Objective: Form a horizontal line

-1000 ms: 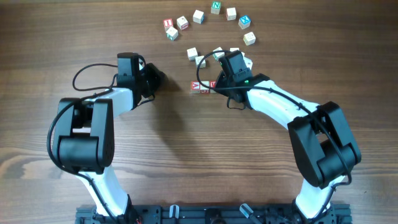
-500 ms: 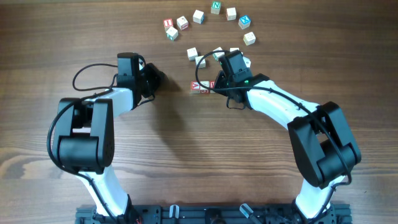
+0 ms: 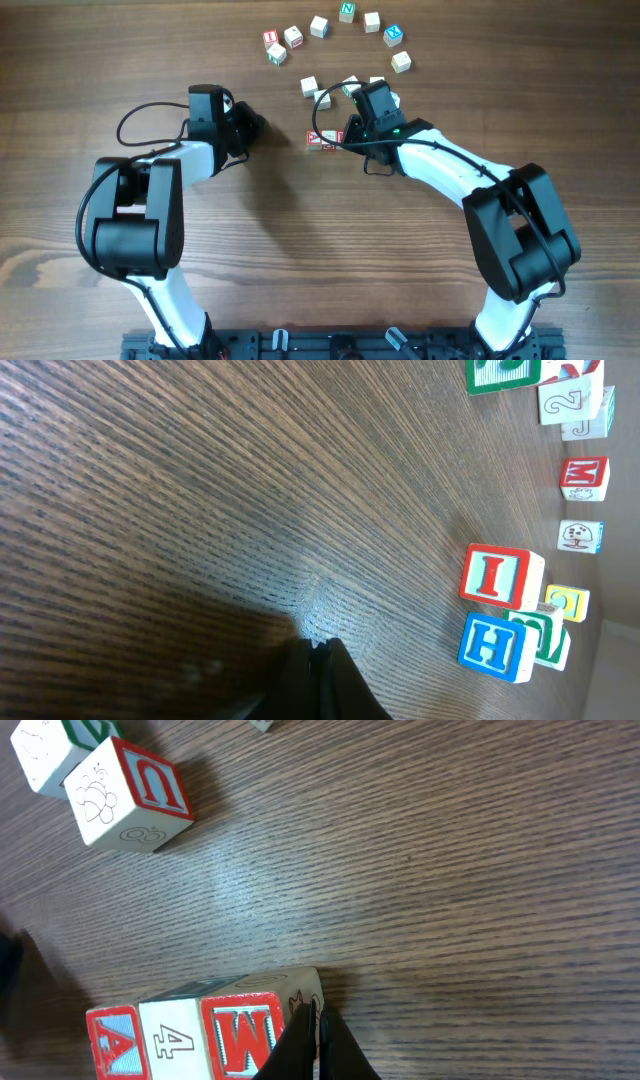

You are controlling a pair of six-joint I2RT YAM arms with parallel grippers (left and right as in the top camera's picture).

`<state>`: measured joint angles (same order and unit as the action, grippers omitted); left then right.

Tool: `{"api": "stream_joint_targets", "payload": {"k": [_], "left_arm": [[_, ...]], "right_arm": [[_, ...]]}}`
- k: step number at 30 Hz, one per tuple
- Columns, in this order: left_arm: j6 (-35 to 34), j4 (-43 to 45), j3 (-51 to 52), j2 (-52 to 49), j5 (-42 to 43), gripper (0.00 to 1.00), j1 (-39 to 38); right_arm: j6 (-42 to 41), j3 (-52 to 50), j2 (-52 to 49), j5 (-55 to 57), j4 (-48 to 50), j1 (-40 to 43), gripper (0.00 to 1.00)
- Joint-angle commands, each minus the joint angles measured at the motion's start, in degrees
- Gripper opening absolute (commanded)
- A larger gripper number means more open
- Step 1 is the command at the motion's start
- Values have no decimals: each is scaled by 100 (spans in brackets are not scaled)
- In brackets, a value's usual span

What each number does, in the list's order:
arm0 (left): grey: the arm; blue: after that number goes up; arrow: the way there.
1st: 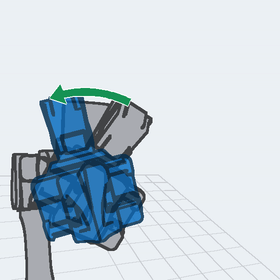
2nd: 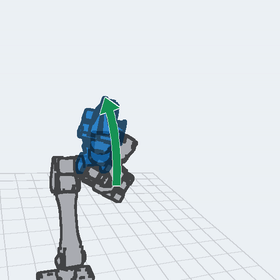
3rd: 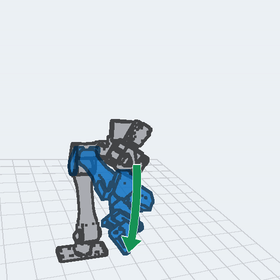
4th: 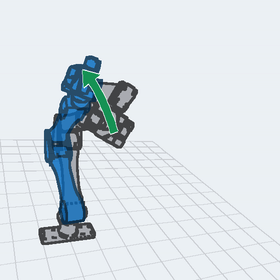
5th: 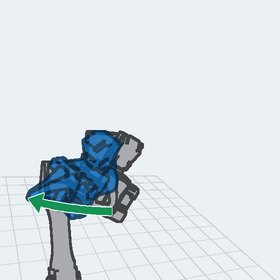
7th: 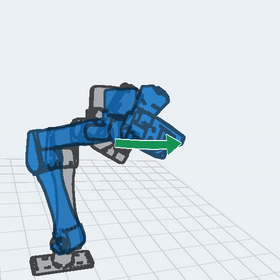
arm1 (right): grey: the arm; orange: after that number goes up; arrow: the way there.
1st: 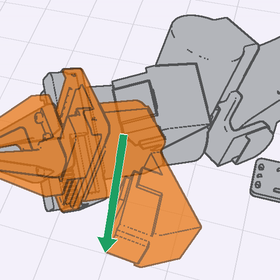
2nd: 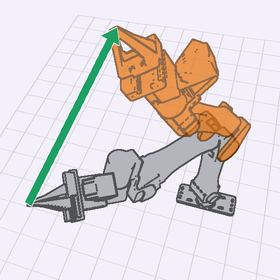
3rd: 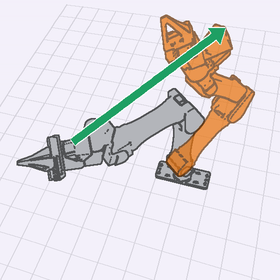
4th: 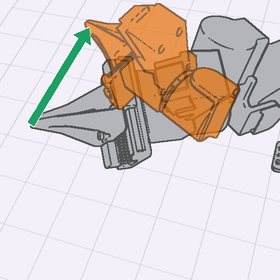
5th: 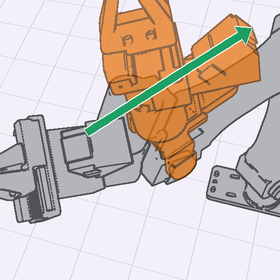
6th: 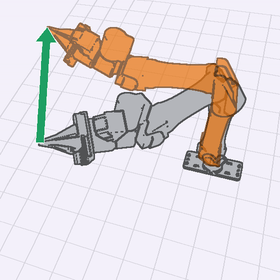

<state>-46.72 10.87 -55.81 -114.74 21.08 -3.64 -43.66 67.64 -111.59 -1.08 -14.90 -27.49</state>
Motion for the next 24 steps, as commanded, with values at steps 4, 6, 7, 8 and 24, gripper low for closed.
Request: {"api": "stream_joint_targets", "payload": {"k": [4,6,7,8,24], "left_arm": [[133,-57,70,85,-122,4,22],[133,-57,70,85,-122,4,22],[133,-57,70,85,-122,4,22],[133,-57,70,85,-122,4,22],[442,-103,70,85,841,4,-306]], "right_arm": [[79,-28,-138,-28,33,-31,5],[79,-28,-138,-24,31,-31,5],[72,-28,-138,-4,31,-31,5],[57,-28,-138,17,28,-31,4],[17,-28,-138,223,-59,-26,5]]}}
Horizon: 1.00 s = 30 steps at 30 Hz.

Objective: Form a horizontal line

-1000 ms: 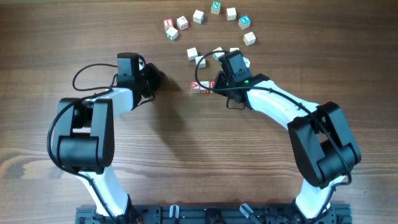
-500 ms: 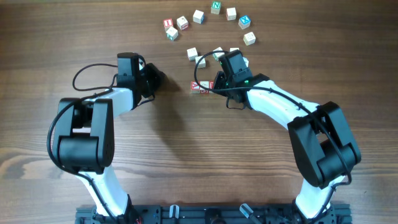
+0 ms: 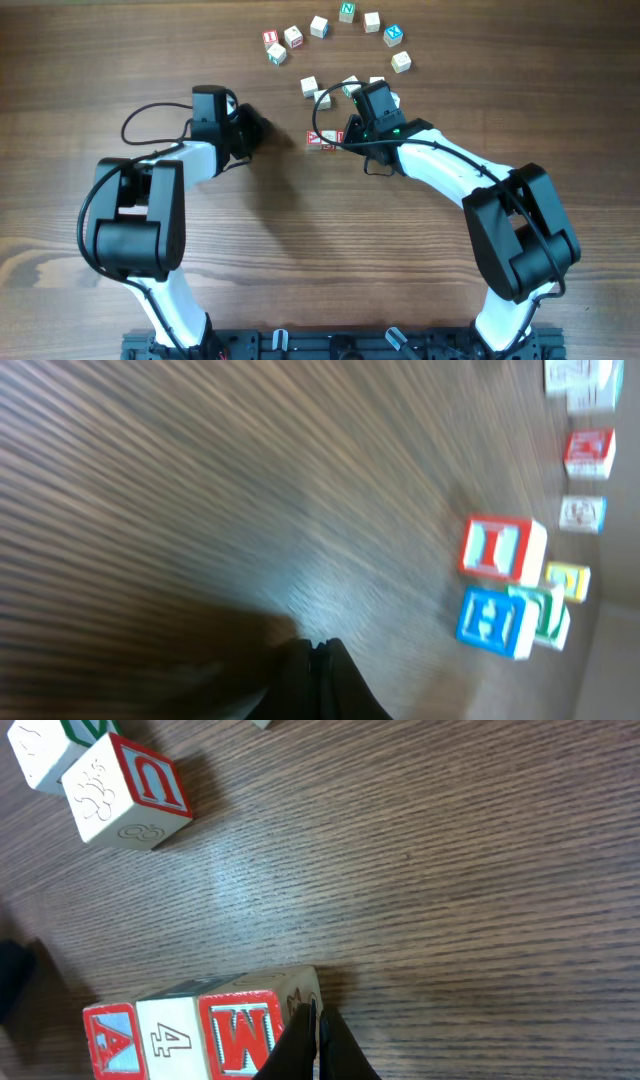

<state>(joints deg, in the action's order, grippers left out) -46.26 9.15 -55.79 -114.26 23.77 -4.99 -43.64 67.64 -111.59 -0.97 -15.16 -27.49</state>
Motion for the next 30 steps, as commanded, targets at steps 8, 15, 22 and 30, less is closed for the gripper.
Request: {"api": "stream_joint_targets", "payload": {"k": [8,15,22,30], "left_arm": [[518,66,68,37,901,4,-238],[516,-66,68,35,929,4,-284],[511,-149,68,35,1158,4,-339],[511,-61,68,37,1176,4,-546]], "right_arm": [[17,-28,-138,219,-59,-17,5],[15,-28,-138,219,-57,-17,4],[15,-28,-138,219,-52,-17,4],[17,-28,-138,216,-55,-17,4]]}}
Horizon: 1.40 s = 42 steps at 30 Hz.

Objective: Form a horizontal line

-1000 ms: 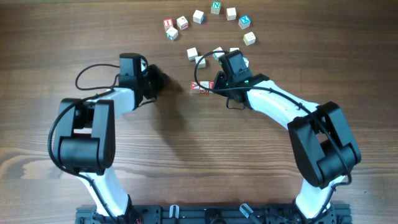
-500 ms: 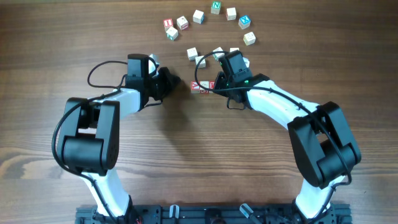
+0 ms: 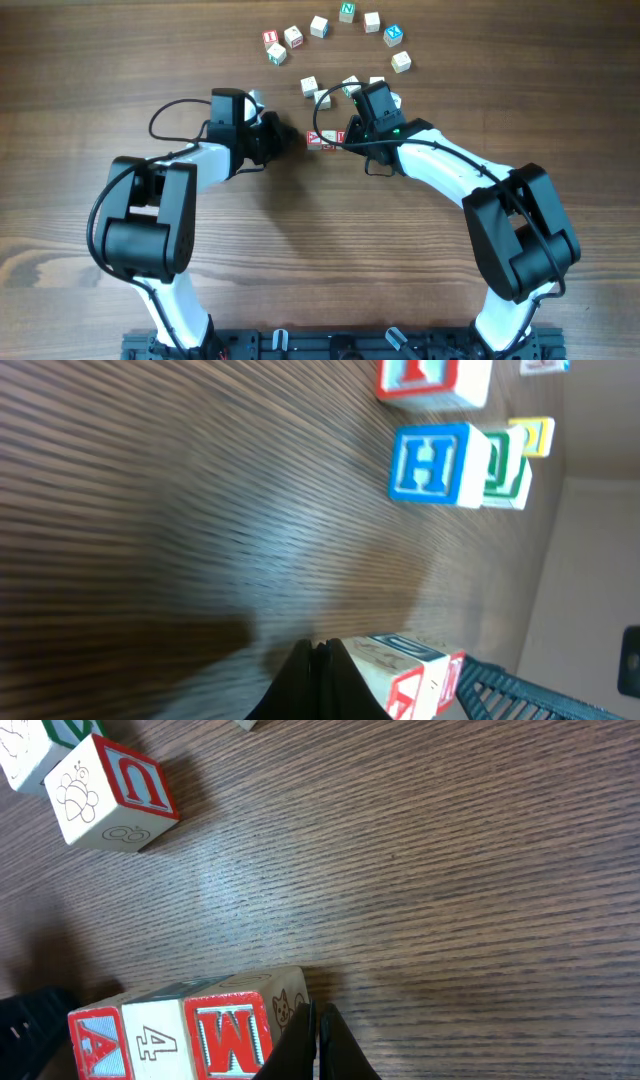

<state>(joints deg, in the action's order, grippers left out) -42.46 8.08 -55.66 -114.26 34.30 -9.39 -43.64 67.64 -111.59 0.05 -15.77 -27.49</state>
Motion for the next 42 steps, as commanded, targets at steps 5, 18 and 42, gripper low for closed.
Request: {"api": "stream_joint_targets", "payload": {"k": [5,18,42], "left_arm": [[133,46,55,35,120,4,-116],[133,-24,55,37,122,4,-127],[133,-20,55,37,122,4,-184]], "right_arm": [[20,-28,-138,114,7,-17,4],[24,-28,-138,114,35,-17,4],[245,-28,-146,-39,122,17,4]]}}
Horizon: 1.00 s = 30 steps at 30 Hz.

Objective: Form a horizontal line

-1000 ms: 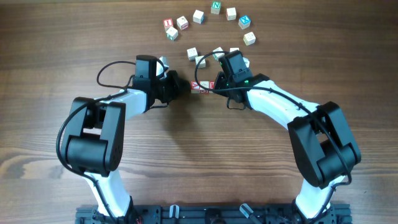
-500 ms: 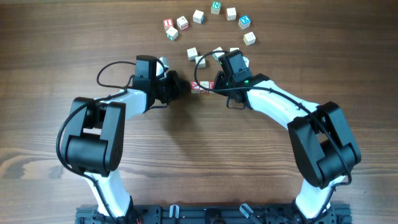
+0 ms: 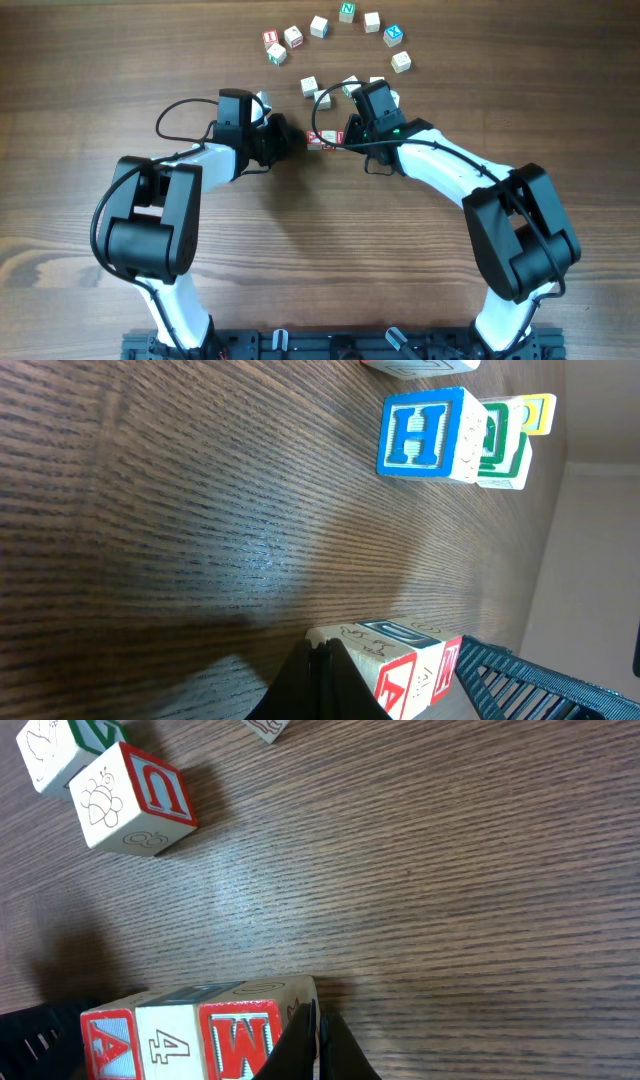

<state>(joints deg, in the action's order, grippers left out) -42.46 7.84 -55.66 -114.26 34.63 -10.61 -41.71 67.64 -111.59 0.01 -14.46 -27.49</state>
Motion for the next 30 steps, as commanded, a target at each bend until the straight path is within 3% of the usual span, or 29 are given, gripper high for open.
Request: {"api": "stream_joint_targets", "payload": {"k": [1,30], "left_arm": [[133,4,55,35,87,4,-76],[133,26,55,35,24,4,-118]], "right_arm": [[-33,-28,-146,-7,-37,37,5],[286,-37,-153,-334,94,35,4]]}}
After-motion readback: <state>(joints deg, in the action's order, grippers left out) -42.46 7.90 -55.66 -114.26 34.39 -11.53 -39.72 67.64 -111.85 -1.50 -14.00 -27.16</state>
